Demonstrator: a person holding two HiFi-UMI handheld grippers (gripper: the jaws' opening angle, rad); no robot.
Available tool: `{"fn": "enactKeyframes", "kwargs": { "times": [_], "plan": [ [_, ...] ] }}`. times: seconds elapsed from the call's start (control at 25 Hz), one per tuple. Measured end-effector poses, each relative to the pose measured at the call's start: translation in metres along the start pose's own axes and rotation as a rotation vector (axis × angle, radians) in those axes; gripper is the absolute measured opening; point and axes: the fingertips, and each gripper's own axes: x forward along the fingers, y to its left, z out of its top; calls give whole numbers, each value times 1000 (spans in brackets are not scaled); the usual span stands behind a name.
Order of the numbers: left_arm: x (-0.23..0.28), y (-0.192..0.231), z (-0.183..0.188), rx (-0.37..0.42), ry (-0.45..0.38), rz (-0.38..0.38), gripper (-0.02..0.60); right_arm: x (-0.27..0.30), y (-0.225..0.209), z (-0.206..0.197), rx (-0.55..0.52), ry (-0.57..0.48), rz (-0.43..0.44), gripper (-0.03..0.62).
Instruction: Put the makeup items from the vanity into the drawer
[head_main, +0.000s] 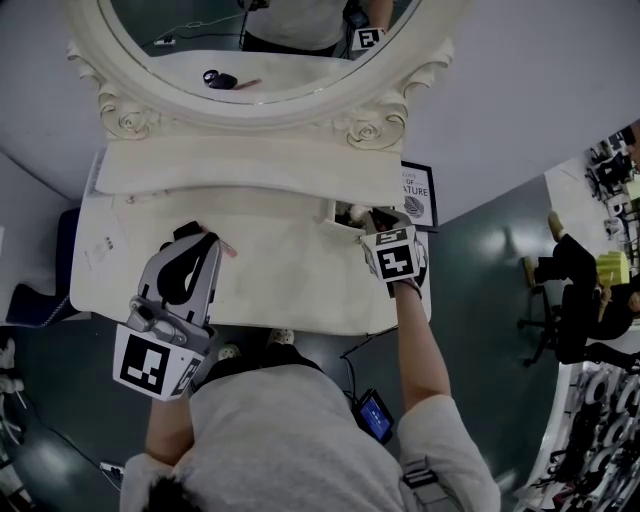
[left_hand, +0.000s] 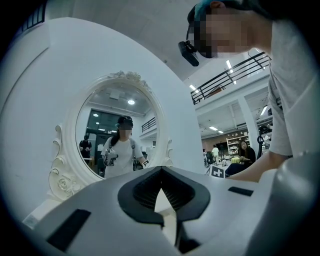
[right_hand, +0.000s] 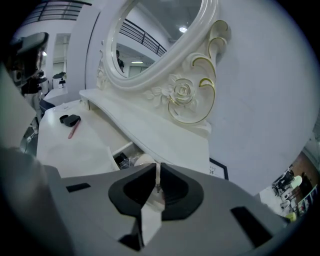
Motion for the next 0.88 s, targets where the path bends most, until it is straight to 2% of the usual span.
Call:
{"fn": "enactKeyframes", "kwargs": {
  "times": [0.36, 0.68, 0.88],
  "plan": [
    [-12, 7, 6, 8, -2, -21, 14, -26, 10, 19, 102, -136, -27, 37],
    [-23, 8, 6, 15, -4, -44, 14, -72, 44, 42, 196, -294, 25, 37],
    [-32, 9, 9, 24, -12, -57, 14, -102, 72, 59, 203, -382, 55, 35]
  ]
}}
